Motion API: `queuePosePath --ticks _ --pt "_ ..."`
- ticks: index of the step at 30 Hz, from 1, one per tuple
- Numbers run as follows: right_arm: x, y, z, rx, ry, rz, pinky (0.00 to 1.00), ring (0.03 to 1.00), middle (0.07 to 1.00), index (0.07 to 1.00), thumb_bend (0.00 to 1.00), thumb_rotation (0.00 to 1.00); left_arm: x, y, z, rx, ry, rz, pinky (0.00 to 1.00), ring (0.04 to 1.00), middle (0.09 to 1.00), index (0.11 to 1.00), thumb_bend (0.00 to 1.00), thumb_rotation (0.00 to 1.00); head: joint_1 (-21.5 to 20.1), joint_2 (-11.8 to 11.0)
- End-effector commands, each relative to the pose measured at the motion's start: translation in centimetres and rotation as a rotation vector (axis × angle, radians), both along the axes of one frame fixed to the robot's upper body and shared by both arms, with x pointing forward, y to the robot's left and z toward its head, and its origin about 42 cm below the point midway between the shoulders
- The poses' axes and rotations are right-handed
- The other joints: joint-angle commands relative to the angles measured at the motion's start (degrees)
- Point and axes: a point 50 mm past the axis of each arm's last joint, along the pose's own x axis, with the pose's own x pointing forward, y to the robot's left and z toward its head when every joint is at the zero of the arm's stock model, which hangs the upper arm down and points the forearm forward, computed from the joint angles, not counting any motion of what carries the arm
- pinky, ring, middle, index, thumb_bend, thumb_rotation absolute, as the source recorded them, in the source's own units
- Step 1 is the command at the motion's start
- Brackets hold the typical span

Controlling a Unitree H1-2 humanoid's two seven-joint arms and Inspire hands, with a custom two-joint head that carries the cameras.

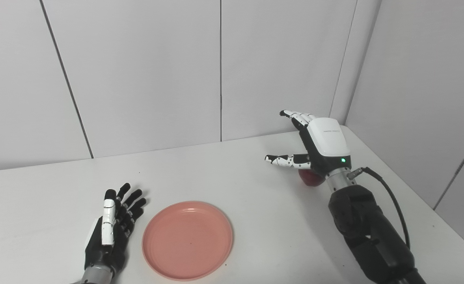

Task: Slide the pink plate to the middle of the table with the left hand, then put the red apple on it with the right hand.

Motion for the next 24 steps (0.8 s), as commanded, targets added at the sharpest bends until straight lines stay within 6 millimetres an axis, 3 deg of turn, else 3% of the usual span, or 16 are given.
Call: queuePosePath --ticks 1,8,19,24 --pt "1.2 -0.9 2.9 -0.061 -0.049 -0.039 0.73 0.778 0.786 0.777 0.96 0.63 -0.4 0.0 -1.5 -0.004 0.075 -0.007 0.94 0.879 0.894 0.93 0.62 1.0 0.08 0.01" --pt "1.9 -2.5 2.2 -0.159 0.029 -0.08 0.74 0.769 0.772 0.762 0.94 0.68 -0.5 0.2 -1.5 0.004 0.072 -0.013 0.93 0.879 0.892 0.932 0.62 1.0 -0.23 0.14" --pt "2.4 -4.9 2.0 -0.104 0.067 -0.11 0.62 0.708 0.721 0.73 0.93 0.66 -0.5 0.1 -1.3 -0.004 0.074 -0.014 0.92 0.881 0.887 0.924 0.63 0.98 -0.14 0.32" --pt "2.2 -5.4 1.5 -0.082 0.098 -0.126 0.63 0.71 0.727 0.734 0.91 0.66 -0.5 0.1 -1.2 0.007 0.071 -0.015 0.92 0.879 0.884 0.917 0.62 0.99 -0.23 0.38"
